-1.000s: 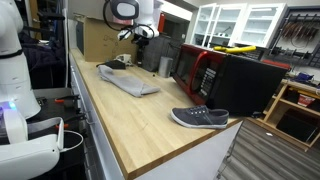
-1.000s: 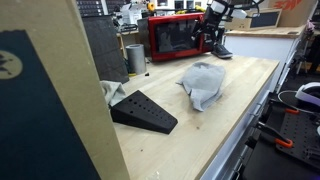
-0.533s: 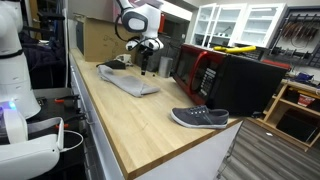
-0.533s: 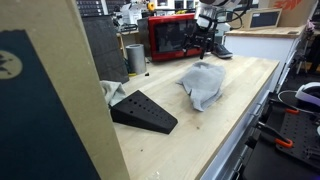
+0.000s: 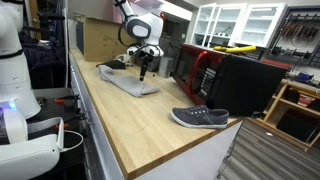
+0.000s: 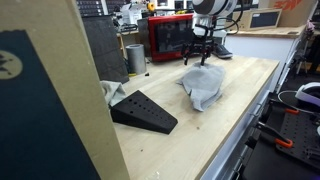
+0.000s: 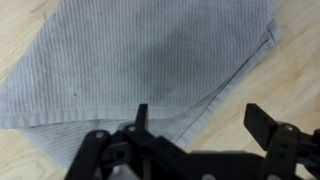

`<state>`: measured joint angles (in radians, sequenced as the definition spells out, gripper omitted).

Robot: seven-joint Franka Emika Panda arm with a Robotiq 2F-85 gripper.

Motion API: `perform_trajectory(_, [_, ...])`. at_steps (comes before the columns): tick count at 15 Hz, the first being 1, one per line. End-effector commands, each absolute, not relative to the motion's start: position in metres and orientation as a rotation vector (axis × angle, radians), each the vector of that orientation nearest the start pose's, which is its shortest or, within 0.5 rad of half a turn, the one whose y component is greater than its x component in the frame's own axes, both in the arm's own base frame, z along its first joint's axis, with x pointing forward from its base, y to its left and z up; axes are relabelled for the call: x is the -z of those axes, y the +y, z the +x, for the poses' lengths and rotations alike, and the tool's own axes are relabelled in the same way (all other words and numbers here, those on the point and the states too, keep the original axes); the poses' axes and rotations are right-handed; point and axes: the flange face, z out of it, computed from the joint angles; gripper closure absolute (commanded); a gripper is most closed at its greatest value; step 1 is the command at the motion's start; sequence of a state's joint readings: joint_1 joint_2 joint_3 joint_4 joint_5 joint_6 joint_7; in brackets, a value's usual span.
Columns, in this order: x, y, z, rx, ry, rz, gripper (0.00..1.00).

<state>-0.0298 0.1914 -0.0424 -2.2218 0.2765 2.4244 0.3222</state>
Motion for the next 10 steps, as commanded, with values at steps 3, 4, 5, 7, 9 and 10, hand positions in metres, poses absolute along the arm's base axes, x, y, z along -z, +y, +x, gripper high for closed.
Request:
perform_trajectory(3, [-0.283, -0.046, 0.542, -0.104, 0.912, -2.837, 0.49])
perform_trajectory(4, [-0.282, -0.048, 0.541, -0.108, 0.913, -2.836, 0.58])
perform_trajectory(5, [-0.282, -0.050, 0.540, -0.110, 0.909, -2.834, 0.65])
perform_trajectory(7, [-0.281, -0.054, 0.539, -0.112, 0.910, -2.835, 0.80])
perform_trajectory(9, [-0.281, -0.059, 0.537, -0.110, 0.914, -2.836, 0.95])
perform_trajectory(10, [-0.280, -0.062, 0.536, -0.105, 0.913, -2.839, 0.99])
